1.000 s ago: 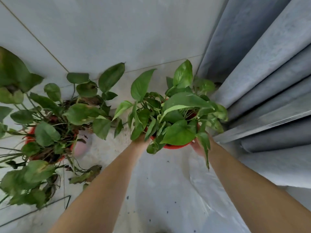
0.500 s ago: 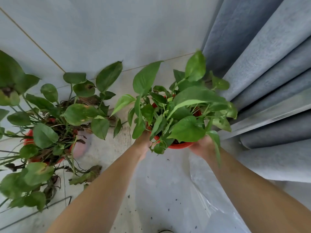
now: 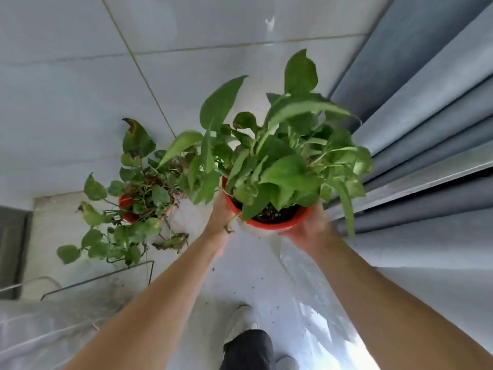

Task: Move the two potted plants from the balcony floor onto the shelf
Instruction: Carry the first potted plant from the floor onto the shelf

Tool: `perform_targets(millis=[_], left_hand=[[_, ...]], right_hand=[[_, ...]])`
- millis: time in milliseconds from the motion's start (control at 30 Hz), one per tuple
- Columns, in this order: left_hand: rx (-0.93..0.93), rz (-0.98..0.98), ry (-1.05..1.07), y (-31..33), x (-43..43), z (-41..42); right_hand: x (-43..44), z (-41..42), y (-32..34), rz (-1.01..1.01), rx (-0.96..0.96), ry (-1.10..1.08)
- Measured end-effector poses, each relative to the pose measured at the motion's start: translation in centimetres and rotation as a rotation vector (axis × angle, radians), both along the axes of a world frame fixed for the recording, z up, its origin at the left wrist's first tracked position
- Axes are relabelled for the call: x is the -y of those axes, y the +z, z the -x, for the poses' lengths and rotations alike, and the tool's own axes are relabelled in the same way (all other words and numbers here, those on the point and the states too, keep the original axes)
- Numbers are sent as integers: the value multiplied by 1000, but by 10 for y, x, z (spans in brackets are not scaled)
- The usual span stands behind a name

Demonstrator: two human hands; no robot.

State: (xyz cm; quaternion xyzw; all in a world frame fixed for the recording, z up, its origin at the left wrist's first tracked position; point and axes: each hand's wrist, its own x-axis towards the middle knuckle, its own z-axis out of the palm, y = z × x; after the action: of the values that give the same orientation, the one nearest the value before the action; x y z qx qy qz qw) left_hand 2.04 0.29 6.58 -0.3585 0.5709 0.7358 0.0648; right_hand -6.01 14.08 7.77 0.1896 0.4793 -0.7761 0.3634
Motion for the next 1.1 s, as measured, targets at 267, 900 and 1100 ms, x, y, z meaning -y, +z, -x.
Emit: perform_targets(millis=[267,900,1100], left_hand=[[-131,21,131,132,26,-45],[-146,105,282,326,55,-257],[-179,139,253,378,62,-333]], right_hand=[[25,-27,108,-39,54,192],[74,-212,308,-47,8,394],[81,-290,355,-73,-32,340]])
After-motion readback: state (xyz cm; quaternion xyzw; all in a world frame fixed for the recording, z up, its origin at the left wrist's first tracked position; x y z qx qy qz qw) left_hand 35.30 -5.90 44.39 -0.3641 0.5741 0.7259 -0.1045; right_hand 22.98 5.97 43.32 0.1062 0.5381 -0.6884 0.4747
